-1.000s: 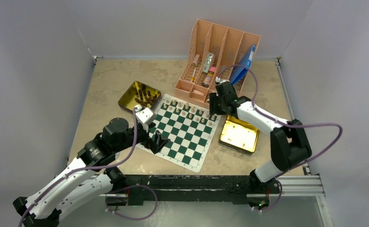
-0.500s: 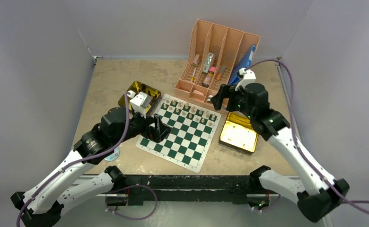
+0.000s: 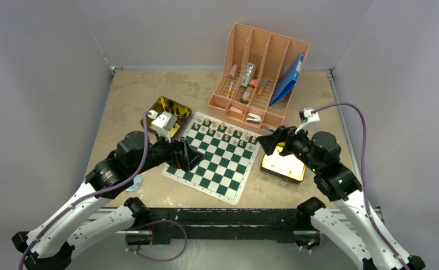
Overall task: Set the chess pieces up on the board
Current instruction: Reset both arms
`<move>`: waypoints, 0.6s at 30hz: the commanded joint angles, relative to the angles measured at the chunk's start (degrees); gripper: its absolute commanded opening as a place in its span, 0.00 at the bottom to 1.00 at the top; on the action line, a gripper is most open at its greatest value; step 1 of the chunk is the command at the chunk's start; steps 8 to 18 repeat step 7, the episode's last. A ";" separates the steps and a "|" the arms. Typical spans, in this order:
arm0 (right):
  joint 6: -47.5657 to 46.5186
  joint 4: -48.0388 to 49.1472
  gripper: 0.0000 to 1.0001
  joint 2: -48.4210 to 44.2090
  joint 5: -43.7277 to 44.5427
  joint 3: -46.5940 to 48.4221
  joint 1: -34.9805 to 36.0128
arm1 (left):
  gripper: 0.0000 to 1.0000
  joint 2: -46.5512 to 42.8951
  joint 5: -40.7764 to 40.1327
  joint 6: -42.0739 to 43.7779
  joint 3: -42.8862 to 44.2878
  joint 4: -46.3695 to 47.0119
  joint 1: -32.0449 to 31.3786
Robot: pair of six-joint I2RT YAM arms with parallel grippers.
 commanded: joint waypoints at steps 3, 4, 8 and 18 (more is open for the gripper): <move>0.81 3.58 0.99 -1.52 -3.97 0.58 0.03 | 1.00 -2.88 -2.83 -0.99 -3.75 3.60 0.17; 0.54 3.26 0.99 -1.63 -3.92 0.70 0.03 | 1.00 -3.17 -3.17 -1.25 -4.03 3.90 0.17; 0.00 3.56 0.99 -2.33 -3.91 0.52 0.03 | 1.00 -4.56 -3.55 -1.92 -5.32 5.25 0.17; 0.00 3.56 0.99 -2.33 -3.91 0.52 0.03 | 1.00 -4.56 -3.55 -1.92 -5.32 5.25 0.17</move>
